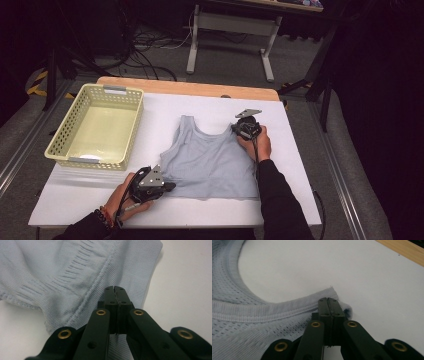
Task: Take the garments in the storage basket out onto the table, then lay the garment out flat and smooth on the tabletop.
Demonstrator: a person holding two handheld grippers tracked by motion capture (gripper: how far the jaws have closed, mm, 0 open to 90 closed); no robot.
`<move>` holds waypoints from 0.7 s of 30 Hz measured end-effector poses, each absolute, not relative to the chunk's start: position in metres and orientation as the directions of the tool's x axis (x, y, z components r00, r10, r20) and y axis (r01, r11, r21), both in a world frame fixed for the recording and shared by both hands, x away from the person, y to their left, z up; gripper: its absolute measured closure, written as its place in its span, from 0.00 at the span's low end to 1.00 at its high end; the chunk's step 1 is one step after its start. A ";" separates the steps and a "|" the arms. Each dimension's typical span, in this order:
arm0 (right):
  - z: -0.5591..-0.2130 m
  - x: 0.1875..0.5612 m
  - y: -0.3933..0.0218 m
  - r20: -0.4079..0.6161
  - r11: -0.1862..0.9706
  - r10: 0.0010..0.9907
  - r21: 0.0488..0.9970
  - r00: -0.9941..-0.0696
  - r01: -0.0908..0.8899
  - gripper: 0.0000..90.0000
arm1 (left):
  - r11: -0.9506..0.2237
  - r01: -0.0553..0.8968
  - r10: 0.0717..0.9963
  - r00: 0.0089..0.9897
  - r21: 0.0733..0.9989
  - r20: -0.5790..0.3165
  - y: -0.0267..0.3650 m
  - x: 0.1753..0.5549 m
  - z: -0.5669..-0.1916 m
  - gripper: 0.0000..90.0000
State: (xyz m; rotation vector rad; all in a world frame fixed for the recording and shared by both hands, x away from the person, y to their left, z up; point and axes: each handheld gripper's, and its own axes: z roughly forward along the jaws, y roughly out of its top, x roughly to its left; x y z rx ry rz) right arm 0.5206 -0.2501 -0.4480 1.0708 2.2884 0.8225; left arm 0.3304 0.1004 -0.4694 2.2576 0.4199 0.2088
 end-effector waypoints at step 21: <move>-0.387 0.450 -0.280 -0.118 0.344 0.842 0.870 -0.527 0.354 1.00 | -0.621 0.228 0.371 0.928 0.750 0.025 0.100 0.329 -0.469 1.00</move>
